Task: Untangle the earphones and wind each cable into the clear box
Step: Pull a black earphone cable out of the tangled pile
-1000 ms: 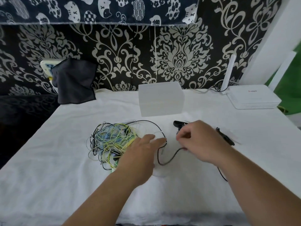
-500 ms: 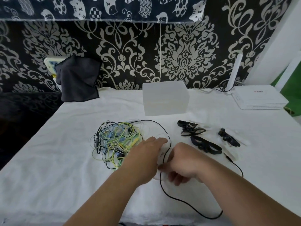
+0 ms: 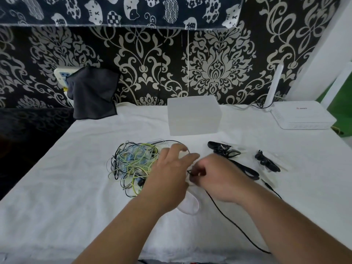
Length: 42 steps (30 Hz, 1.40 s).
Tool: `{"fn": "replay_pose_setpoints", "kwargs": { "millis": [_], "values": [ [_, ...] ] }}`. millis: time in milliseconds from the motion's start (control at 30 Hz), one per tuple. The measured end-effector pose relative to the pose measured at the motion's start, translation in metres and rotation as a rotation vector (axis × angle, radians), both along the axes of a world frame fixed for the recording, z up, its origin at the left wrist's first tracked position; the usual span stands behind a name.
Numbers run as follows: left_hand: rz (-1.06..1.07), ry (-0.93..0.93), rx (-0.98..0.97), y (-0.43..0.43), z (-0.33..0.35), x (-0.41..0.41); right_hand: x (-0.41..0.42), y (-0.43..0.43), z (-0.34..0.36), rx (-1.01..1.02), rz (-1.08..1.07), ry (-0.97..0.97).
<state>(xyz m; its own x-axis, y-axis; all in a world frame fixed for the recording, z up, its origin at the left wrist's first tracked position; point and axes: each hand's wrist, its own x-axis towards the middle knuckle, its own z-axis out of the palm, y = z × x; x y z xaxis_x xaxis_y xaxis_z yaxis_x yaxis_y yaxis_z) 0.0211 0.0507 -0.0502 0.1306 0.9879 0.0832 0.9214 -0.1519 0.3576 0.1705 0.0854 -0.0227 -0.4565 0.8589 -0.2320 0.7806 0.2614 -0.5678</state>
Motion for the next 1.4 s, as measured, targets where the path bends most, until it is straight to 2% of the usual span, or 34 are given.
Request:
{"fn": "replay_pose_setpoints", "kwargs": {
  "millis": [100,167,267,333,400,433,467,500,600,633,700,767,800,833,867,933,967,1033,1133,1200,1233,1333,1400],
  "values": [
    [0.01,-0.214,0.05,0.006,0.011,0.003,0.012,0.003,0.036,-0.002,-0.005,0.342],
    [0.098,-0.284,0.136,0.009,0.017,-0.001,0.023,0.004,0.058,-0.099,-0.125,0.739],
    [0.237,-0.19,0.223,0.011,0.023,-0.015,0.047,0.009,0.087,-0.349,-0.178,1.39],
    [0.318,-0.088,0.235,0.011,0.025,-0.028,0.073,0.021,0.097,-0.486,-0.134,1.689],
    [0.421,-0.026,0.181,0.009,0.024,-0.04,0.093,0.037,0.095,-0.72,0.014,1.978],
    [0.471,-0.013,0.147,0.008,0.023,-0.046,0.107,0.048,0.095,-0.735,-0.074,2.007],
    [0.512,0.0,0.129,0.007,0.023,-0.05,0.12,0.053,0.093,-0.653,-0.141,1.972],
    [0.538,0.007,0.134,0.006,0.024,-0.054,0.129,0.051,0.091,-0.496,-0.189,1.878],
    [0.515,-0.058,0.189,0.005,0.028,-0.059,0.133,0.046,0.088,-0.288,-0.408,1.459],
    [0.48,-0.087,0.197,0.006,0.03,-0.058,0.13,0.044,0.084,-0.183,-0.54,1.257],
    [0.394,-0.117,0.229,0.008,0.033,-0.053,0.108,0.039,0.073,0.01,-0.713,0.638],
    [0.31,-0.16,0.294,0.007,0.037,-0.047,0.084,0.03,0.066,0.12,-0.599,-0.016],
    [0.272,-0.186,0.322,0.007,0.04,-0.043,0.074,0.024,0.063,0.209,-0.505,-0.177],
    [0.237,-0.209,0.341,0.006,0.042,-0.039,0.063,0.018,0.063,0.261,-0.451,-0.169],
    [0.206,-0.226,0.348,0.005,0.044,-0.036,0.053,0.012,0.063,0.272,-0.394,-0.047],
    [0.144,-0.244,0.341,0.003,0.045,-0.028,0.026,-0.002,0.068,0.153,-0.221,0.275],
    [0.11,-0.244,0.338,0.002,0.045,-0.025,0.012,-0.007,0.066,0.047,-0.136,0.357],
    [0.047,-0.235,0.334,0.0,0.044,-0.021,-0.004,-0.009,0.051,0.021,-0.031,0.376],
    [0.055,-0.201,0.311,0.0,0.042,-0.024,-0.005,-0.001,0.044,0.297,-0.114,0.308],
    [0.088,-0.193,0.275,0.001,0.038,-0.03,-0.005,0.001,0.051,0.297,-0.126,0.374],
    [0.108,-0.192,0.248,0.0,0.036,-0.033,-0.006,-0.001,0.057,0.208,-0.133,0.508],
    [0.185,-0.175,0.161,-0.001,0.028,-0.043,-0.007,-0.005,0.078,-0.196,-0.228,1.102],
    [0.245,-0.17,0.133,0.0,0.026,-0.049,0.003,-0.003,0.092,-0.386,-0.187,1.372]
  ]
}}
